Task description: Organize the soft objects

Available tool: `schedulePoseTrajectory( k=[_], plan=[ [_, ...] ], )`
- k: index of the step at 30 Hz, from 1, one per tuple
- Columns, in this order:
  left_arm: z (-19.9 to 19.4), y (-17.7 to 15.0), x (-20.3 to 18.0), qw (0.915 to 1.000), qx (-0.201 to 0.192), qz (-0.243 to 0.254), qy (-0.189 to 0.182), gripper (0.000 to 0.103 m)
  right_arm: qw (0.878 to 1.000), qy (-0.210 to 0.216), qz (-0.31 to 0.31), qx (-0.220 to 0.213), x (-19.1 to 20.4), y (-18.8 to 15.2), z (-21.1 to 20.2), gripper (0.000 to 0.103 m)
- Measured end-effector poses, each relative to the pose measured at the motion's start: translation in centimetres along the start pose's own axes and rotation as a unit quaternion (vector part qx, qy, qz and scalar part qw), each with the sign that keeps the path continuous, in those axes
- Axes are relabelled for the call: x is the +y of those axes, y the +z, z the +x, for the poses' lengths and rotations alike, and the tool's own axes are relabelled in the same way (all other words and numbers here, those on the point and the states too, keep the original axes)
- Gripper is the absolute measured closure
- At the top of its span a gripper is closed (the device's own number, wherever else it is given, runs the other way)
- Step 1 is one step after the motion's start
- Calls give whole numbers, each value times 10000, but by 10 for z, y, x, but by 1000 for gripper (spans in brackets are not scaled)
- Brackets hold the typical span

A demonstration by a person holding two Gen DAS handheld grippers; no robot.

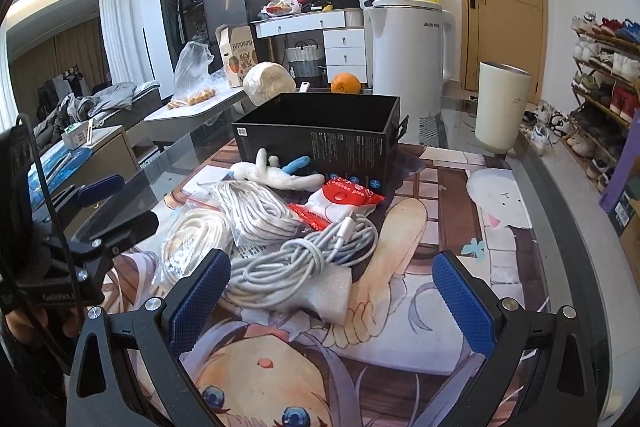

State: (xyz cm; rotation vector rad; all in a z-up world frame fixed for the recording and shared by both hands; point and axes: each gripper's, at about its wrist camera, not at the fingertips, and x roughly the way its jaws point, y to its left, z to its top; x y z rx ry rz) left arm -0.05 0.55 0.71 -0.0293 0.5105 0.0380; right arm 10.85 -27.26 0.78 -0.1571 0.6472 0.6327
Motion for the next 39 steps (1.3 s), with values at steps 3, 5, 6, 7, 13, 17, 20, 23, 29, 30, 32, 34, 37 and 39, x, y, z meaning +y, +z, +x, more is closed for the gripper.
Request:
schedulePoseTrajectory(
  k=[3,5,6,7,13,17,20,23,29,30,32,34,37,39],
  plan=[
    [1,2,3,10000,6,-28,-34,0,10000,-47,10,65,0,6,4,1],
    [1,3,5,10000,-7,-39,-20,0,9999,-77,50,123,-1,11,8,1],
    [1,4,6,10000,-9,-38,-12,0,9998,-100,75,177,-1,14,12,1],
    [1,4,6,10000,-6,-39,-7,0,9996,-99,99,236,-2,15,16,1],
    [3,4,9,10000,29,-49,8,0,9977,38,224,634,1,18,42,0],
    [7,3,11,10000,77,-49,21,0,9962,-181,231,821,-2,15,51,0],
    [8,2,10,10000,82,-41,-5,0,9950,-304,268,910,-11,12,47,0],
    [8,2,9,9999,83,-44,-38,0,9931,-439,312,1041,-19,10,45,0],
    [8,1,7,9999,108,-29,-90,0,9921,-459,404,1099,-23,10,52,1],
    [8,1,7,9999,123,-30,-83,0,9922,-436,398,1095,-22,10,54,2],
    [8,1,7,9999,137,-34,-81,0,9922,-335,429,1124,-22,10,60,8],
    [9,1,7,9998,153,-40,-85,0,9918,-232,477,1164,-23,9,64,14],
    [10,1,6,9998,169,-23,-80,0,9926,-126,494,1102,-22,9,64,23],
    [10,1,6,9998,181,-19,-81,0,9928,-15,492,1092,-20,9,63,32]
  ],
)
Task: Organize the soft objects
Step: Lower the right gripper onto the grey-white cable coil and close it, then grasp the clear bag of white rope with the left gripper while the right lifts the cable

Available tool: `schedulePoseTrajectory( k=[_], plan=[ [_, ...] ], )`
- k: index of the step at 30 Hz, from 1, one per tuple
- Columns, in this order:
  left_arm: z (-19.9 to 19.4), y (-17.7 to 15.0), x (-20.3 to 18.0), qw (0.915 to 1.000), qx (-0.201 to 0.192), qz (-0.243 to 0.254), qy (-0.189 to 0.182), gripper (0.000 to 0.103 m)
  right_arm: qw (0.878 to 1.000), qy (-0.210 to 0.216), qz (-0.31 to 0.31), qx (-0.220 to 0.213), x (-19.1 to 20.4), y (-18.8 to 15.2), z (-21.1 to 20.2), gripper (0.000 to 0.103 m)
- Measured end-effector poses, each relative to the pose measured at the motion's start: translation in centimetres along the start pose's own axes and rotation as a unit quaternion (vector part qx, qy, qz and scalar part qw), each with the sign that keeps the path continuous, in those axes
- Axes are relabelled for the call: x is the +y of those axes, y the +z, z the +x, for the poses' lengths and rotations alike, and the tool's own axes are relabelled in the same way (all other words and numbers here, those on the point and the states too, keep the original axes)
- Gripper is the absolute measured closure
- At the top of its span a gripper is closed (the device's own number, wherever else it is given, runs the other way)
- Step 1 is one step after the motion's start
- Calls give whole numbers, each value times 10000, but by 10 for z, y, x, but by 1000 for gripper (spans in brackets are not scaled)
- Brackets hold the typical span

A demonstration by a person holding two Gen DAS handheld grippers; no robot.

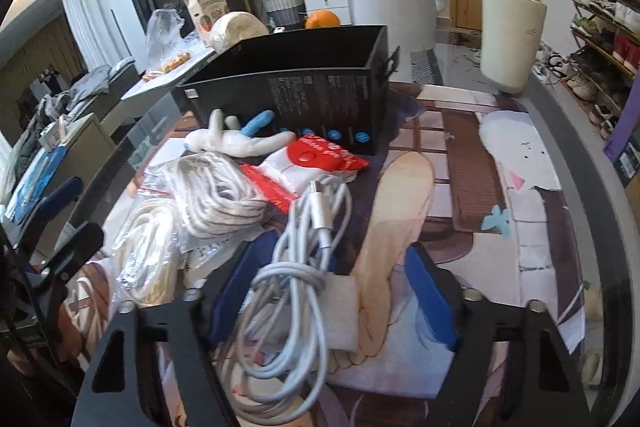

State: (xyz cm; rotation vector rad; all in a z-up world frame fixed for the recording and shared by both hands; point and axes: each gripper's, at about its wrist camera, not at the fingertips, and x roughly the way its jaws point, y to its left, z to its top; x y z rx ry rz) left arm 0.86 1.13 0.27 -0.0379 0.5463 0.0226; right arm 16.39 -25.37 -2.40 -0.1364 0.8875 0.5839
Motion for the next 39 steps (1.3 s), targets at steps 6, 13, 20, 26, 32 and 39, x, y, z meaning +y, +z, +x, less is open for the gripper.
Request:
schedulePoseTrajectory(
  k=[6,13,20,26,32,39],
  plan=[
    [0,0,0,10000,5,2,-3,0,9998,217,-9,-42,3,-2,-5,59],
    [1,-1,-6,10000,36,57,-36,0,9993,210,-20,-299,1,-7,-18,71],
    [7,0,-18,9996,220,112,-142,0,9969,273,-28,-739,-4,-17,-41,71],
    [18,1,-34,9983,493,292,-120,0,9954,319,63,-899,-11,-20,-48,71],
    [37,1,-51,9934,923,663,150,0,9954,273,78,-914,-16,-21,-50,71],
    [46,-1,-48,9900,1196,662,354,0,9955,232,77,-911,-17,-20,-51,71]
  ],
)
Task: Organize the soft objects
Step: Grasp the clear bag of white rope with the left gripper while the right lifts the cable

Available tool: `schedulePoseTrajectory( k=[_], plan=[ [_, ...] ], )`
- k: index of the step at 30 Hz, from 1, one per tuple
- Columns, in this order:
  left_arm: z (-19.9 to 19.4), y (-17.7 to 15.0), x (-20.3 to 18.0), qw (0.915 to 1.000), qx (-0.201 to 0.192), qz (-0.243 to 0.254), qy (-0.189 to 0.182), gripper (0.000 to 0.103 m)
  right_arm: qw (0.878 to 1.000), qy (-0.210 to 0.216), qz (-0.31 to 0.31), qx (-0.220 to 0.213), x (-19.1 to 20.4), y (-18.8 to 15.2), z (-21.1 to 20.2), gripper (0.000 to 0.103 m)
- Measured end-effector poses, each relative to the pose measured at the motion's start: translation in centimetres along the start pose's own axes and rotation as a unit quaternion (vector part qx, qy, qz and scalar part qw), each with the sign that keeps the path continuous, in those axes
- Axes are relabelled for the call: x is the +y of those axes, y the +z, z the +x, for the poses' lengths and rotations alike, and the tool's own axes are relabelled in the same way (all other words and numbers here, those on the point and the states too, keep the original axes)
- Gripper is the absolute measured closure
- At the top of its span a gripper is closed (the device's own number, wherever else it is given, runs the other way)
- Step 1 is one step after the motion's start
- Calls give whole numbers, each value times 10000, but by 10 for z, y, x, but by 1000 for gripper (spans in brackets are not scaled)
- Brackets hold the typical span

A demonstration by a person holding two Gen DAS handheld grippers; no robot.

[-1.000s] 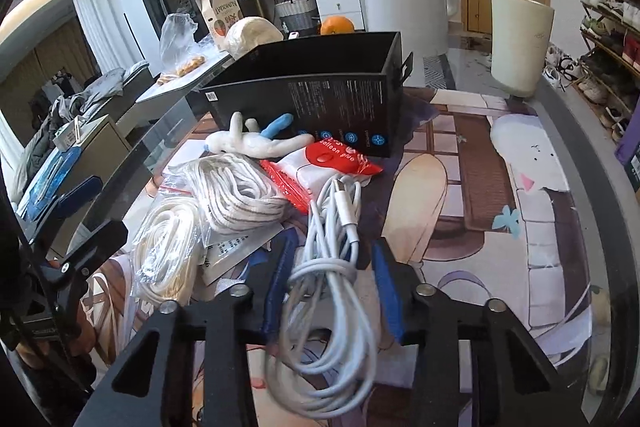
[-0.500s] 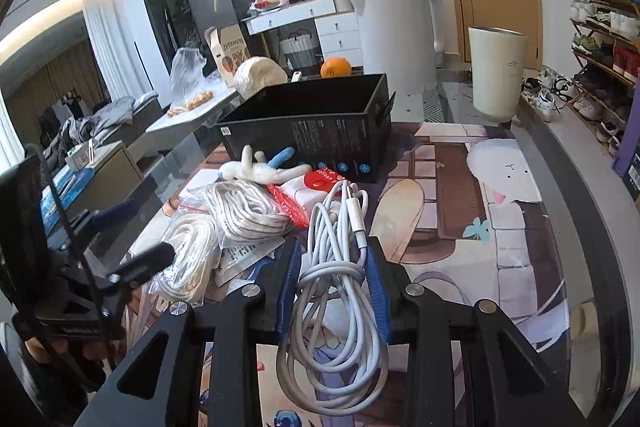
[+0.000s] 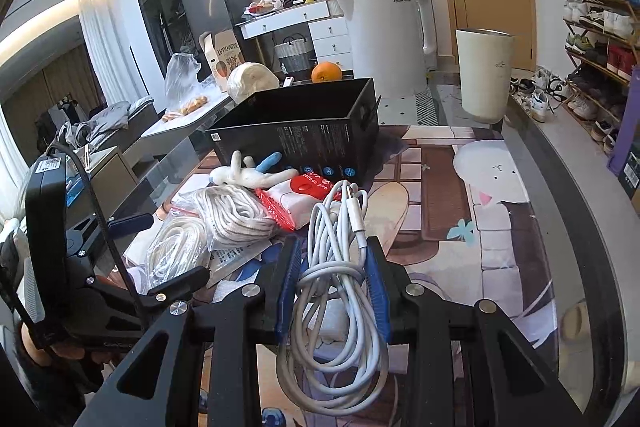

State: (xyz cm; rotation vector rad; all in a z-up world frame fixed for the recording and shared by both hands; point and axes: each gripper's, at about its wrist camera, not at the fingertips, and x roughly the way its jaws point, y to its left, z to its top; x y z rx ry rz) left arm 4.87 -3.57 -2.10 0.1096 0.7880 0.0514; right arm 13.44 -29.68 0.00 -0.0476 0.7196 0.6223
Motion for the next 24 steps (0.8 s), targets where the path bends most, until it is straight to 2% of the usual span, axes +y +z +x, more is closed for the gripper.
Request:
schedulePoseTrajectory(
  k=[5,8,11,12,14,16,24],
  plan=[
    [-2,-4,6,10000,33,-33,52,0,10000,1,-48,-7,2,1,-1,71],
    [-4,-6,11,9999,-45,-98,-13,9,10000,8,-76,-1,5,1,0,71],
    [-2,-8,13,9998,24,-103,-149,34,9999,11,-116,16,7,2,2,71],
    [-2,-8,13,9997,30,-98,-211,48,9999,13,-128,16,8,2,2,71],
    [-6,-10,14,9996,-44,-92,-252,53,9999,3,-156,13,10,3,2,71],
    [-10,-11,13,9994,-148,-25,-304,63,9998,-1,-180,11,11,4,2,71],
    [-28,-19,30,9978,-391,-233,-488,67,9995,37,-302,-53,19,5,-2,71]
  ],
)
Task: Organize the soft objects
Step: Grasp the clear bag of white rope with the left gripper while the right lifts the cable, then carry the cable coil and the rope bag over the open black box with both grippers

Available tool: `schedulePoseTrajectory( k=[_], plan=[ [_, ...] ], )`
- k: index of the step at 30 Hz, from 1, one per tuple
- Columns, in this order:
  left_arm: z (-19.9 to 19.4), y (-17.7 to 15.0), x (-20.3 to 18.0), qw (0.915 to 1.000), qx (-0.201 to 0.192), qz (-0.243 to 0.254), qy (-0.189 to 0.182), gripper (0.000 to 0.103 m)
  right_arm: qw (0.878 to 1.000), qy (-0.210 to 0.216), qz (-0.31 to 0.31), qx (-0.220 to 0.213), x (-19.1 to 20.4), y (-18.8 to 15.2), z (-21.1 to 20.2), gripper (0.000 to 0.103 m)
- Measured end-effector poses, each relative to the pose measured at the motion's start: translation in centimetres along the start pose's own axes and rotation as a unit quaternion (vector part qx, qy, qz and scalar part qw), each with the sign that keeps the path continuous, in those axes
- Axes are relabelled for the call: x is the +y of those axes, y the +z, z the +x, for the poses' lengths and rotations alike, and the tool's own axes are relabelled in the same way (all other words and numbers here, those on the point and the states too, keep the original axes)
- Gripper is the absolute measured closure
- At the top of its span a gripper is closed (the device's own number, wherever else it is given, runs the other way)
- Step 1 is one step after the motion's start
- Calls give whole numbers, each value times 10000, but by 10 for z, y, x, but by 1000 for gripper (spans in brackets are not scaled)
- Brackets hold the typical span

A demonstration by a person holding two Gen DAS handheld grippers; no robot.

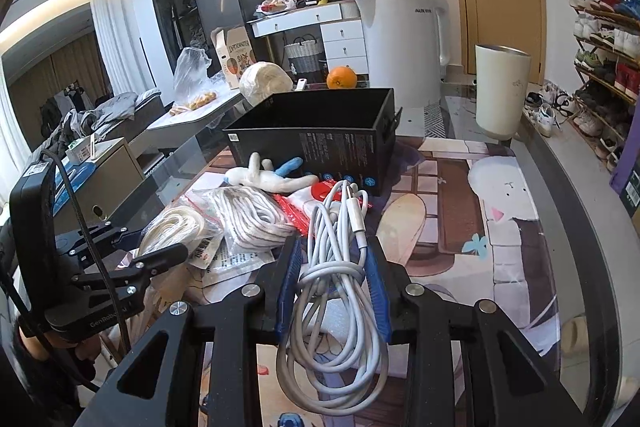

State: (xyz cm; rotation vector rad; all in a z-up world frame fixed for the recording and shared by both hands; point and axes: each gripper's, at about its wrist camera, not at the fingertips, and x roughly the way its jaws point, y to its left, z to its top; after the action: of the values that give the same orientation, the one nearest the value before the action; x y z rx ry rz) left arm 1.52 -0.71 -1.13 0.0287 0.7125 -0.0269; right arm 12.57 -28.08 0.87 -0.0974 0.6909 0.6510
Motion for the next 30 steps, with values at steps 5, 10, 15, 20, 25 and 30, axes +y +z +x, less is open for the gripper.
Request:
schedulePoseTrajectory(
  k=[5,10,15,20,25,30],
  plan=[
    [-16,-1,13,9995,-231,-207,-77,67,9999,51,-100,-86,7,3,-4,71],
    [-31,4,21,9976,-569,-340,-195,67,9996,73,-208,-161,12,9,-7,71],
    [-33,14,24,9963,-701,-423,-246,67,9991,94,-309,-257,15,19,-9,71],
    [-30,31,18,9953,-884,-307,-267,67,9985,125,-382,-380,14,31,-13,71],
    [-27,51,15,9937,-1075,-201,-243,67,9973,121,-454,-562,10,48,-19,71],
    [-22,68,17,9922,-1215,-181,-204,67,9965,136,-506,-658,5,64,-18,71]
  ],
)
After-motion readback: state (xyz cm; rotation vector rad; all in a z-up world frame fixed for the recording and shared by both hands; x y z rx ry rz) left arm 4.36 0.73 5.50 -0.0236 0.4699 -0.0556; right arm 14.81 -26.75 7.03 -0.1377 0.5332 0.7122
